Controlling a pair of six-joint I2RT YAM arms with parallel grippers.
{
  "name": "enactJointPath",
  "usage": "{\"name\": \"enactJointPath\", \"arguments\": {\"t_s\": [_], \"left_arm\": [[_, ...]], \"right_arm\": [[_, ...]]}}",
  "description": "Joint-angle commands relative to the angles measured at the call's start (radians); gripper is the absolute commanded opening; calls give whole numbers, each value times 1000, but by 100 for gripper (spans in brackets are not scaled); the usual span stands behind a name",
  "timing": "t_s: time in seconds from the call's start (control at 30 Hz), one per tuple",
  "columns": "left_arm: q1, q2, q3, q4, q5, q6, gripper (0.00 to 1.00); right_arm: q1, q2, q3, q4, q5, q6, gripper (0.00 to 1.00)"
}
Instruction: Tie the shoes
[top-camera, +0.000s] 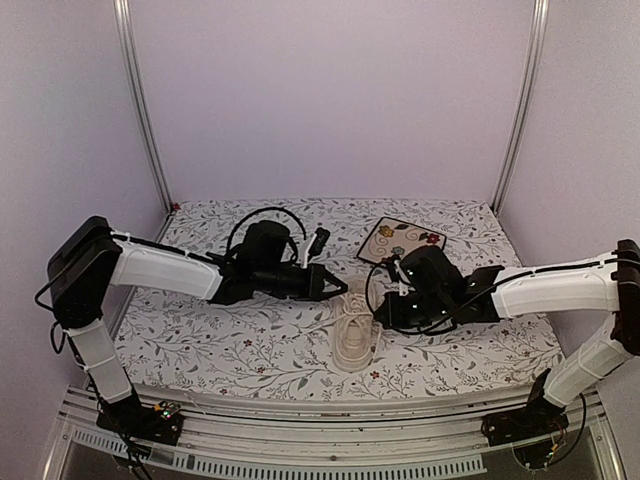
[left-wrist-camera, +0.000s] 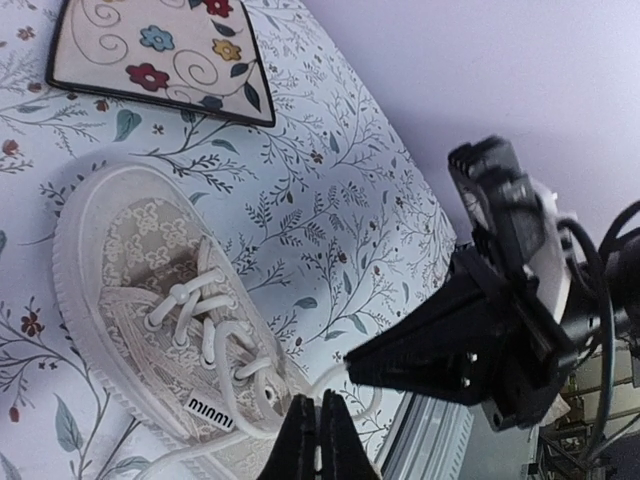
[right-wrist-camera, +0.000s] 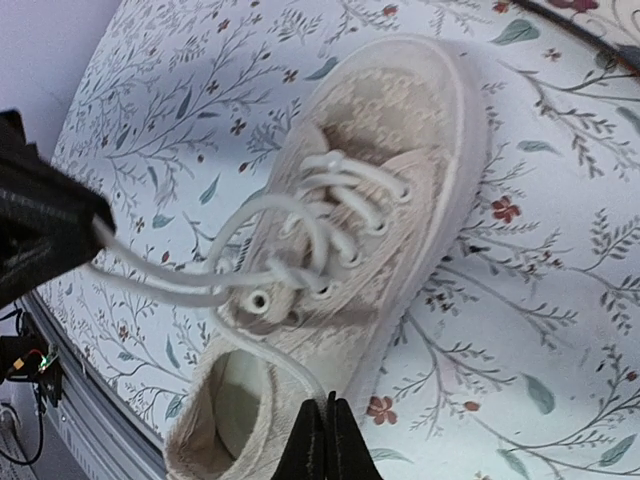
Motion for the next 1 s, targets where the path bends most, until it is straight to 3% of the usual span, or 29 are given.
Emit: {"name": "enactJointPath", "arguments": {"t_s": [0.0, 0.57, 0.63, 0.8, 0.97], "left_arm": [[11, -41, -49, 85, 33, -6, 0], [4, -59, -268, 143, 19, -94, 1], [4, -66, -266, 111, 10, -80, 13], [16, -114, -172, -93, -115, 25, 54], [43, -121, -54, -218, -198, 111, 67]], "right_arm": [[-75, -27, -10, -21, 44, -66, 2], [-106, 127, 70, 169, -77, -160, 2], [-105, 131, 70, 171, -81, -162, 2], [-105, 126, 65, 168, -81, -167, 2], [-106, 122, 61, 168, -80, -168, 2]]}}
